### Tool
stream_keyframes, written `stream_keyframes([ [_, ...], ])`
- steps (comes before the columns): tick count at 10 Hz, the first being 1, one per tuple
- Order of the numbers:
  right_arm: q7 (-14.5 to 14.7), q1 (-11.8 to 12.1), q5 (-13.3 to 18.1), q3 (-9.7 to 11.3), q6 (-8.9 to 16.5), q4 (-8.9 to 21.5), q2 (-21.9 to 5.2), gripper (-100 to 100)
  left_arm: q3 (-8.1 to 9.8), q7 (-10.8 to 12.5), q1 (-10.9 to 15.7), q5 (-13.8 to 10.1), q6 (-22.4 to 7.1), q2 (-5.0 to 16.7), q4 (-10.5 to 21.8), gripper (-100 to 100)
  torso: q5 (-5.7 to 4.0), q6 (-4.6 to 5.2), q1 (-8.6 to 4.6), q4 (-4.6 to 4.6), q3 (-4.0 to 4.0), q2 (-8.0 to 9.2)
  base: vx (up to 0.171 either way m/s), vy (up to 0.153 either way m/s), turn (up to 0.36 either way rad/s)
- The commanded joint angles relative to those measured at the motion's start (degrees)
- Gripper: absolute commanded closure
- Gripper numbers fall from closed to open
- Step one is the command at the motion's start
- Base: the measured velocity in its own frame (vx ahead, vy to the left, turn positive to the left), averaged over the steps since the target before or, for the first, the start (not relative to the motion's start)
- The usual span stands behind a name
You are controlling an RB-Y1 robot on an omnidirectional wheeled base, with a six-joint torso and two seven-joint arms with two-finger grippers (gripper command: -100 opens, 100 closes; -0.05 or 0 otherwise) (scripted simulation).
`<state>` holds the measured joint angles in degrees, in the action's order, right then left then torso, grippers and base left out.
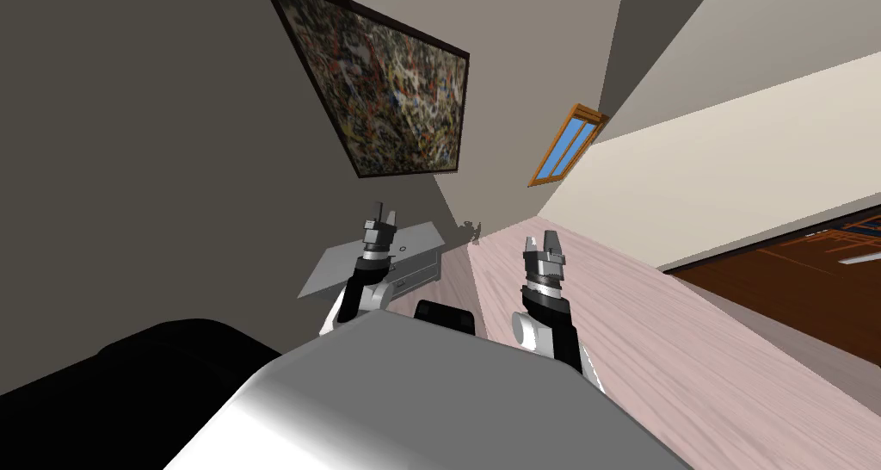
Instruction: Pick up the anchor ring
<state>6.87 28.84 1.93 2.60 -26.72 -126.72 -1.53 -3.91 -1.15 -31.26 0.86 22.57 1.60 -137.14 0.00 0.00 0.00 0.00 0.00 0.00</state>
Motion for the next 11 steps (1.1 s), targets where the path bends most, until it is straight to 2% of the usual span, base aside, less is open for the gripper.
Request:
stream_keyframes([
  [1,0.0,0.0,0.0,0.0,0.0,0.0,0.0,0,-0.21,-0.11,0.44,-0.24,-1.75,2.57,0.79,-100,0.0,0.0,0.0,0.0,0.0,0.0,0.008,0.011,-0.054],
  [7,0.0,0.0,0.0,0.0,0.0,0.0,0.0,0,-1.36,-0.7,2.89,-1.59,-10.95,7.7,5.27,-100,0.04,0.01,0.15,-0.02,-0.03,-0.06,0.01,0.032,-0.067],
  [8,0.0,0.0,0.0,0.0,0.0,0.0,0.0,0,-1.36,-0.7,2.89,-1.59,-11.44,7.7,5.27,-100,0.04,0.01,0.16,-0.02,-0.04,-0.06,0.007,0.028,-0.024],
  [11,0.0,0.0,0.0,0.0,0.0,0.0,0.0,0,-2.1,-1.09,4.51,-2.46,-17.35,9.77,8.31,-100,0.03,0.0,0.14,-0.01,-0.03,-0.05,0.009,0.034,-0.076],
])
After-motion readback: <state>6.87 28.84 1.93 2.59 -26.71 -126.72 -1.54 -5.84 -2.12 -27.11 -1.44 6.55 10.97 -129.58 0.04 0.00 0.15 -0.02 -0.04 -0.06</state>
